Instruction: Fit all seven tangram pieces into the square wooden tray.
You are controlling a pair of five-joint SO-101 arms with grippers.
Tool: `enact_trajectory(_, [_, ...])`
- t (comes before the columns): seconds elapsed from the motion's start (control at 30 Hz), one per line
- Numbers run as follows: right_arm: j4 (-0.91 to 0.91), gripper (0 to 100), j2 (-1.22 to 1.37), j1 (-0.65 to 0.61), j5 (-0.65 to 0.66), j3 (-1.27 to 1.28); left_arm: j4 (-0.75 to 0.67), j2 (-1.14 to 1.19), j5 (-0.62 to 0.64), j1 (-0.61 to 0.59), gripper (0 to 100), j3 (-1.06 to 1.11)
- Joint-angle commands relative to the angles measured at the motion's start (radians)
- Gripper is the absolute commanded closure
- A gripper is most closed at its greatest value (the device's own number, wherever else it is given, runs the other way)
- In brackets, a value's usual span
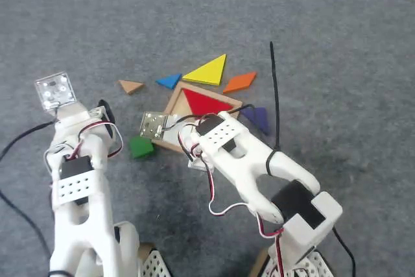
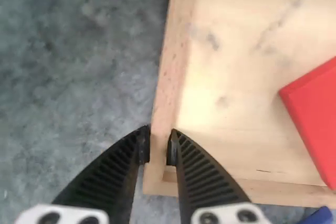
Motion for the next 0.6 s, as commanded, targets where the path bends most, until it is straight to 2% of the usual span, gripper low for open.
enact_trajectory(0.0, [0.081,99.1,-0.065,-0.005,0.052,-0.028,-0.020,-0.029,-0.006,0.009,86,-0.008])
enact_trajectory(0.17, [0.136,99.1,-0.147,-0.005,0.103,0.025,-0.020,-0.031,-0.006,0.009,86,-0.008])
enact_trajectory(0.4, [0.094,98.0,-0.265,-0.010,0.106,0.152,-0.020,-0.032,-0.006,0.009,86,-0.008])
enact_trajectory(0.57, [0.094,85.4,-0.312,-0.007,0.112,0.206,-0.020,-0.029,-0.006,0.008,86,-0.008])
